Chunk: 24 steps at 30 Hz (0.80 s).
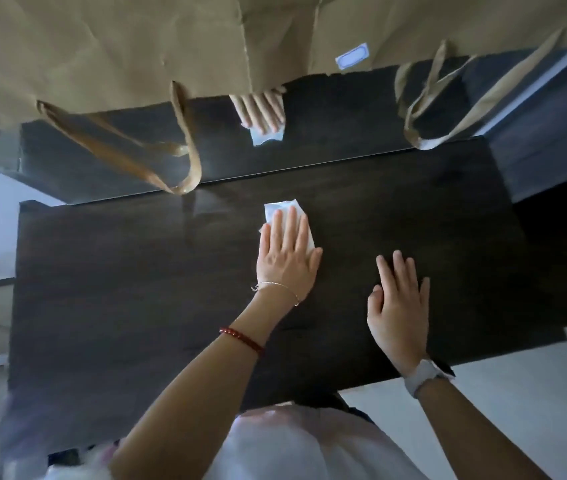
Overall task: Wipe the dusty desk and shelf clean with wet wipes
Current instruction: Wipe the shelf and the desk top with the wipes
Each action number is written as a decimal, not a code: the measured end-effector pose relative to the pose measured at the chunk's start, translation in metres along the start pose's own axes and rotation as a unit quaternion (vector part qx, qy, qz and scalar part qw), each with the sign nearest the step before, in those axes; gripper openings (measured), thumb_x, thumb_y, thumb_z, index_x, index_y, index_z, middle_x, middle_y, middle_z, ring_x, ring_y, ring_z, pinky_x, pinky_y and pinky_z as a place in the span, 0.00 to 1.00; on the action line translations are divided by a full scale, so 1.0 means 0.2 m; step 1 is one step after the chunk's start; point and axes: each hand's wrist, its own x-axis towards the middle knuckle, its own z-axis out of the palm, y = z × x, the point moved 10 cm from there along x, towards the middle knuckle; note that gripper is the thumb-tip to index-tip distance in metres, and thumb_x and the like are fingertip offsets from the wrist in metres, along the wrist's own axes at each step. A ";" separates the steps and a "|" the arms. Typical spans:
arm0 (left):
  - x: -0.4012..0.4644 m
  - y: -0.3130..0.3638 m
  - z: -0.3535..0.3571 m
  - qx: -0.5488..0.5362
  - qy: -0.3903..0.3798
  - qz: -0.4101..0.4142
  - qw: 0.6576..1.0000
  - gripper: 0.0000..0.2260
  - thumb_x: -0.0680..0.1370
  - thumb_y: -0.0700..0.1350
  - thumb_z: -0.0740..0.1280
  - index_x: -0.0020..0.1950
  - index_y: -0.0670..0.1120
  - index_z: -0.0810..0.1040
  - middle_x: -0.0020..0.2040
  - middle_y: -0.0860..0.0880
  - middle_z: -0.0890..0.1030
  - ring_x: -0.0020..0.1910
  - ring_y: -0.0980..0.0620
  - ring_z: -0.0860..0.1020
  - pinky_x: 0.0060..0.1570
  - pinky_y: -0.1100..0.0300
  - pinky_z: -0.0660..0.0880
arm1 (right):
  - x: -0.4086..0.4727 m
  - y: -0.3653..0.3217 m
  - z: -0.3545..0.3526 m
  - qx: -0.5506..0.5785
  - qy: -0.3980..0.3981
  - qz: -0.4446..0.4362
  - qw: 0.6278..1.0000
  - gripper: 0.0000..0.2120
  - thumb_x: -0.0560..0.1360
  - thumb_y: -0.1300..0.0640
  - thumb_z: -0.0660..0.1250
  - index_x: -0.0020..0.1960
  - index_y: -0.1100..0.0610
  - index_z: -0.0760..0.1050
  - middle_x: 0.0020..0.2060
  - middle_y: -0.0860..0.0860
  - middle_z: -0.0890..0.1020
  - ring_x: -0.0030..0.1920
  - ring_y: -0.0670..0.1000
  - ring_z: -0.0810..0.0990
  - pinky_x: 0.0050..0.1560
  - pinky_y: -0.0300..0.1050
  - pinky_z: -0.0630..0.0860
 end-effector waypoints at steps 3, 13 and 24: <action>0.18 0.14 -0.02 0.000 -0.002 0.017 1.000 0.28 0.79 0.56 0.47 0.74 0.45 0.43 0.76 0.44 0.46 0.75 0.44 0.44 0.72 0.48 0.43 | 0.02 0.18 -0.05 -0.007 -0.002 0.024 1.000 0.25 0.73 0.61 0.64 0.69 0.55 0.65 0.70 0.59 0.66 0.71 0.59 0.61 0.68 0.62 0.55; 0.44 0.44 -0.04 -0.016 -0.003 -0.010 1.000 0.27 0.80 0.52 0.49 0.74 0.43 0.43 0.76 0.44 0.45 0.74 0.43 0.44 0.72 0.47 0.43 | 0.06 0.39 -0.11 0.001 0.019 0.046 0.999 0.22 0.75 0.56 0.56 0.68 0.52 0.66 0.69 0.55 0.68 0.71 0.56 0.63 0.68 0.57 0.56; 0.59 1.14 0.06 0.070 -0.061 0.207 0.974 0.26 0.80 0.54 0.46 0.74 0.45 0.42 0.76 0.46 0.44 0.75 0.45 0.43 0.72 0.47 0.43 | 0.00 0.62 -0.15 0.093 0.085 0.118 0.985 0.21 0.75 0.56 0.51 0.65 0.56 0.70 0.67 0.55 0.71 0.70 0.54 0.64 0.69 0.52 0.59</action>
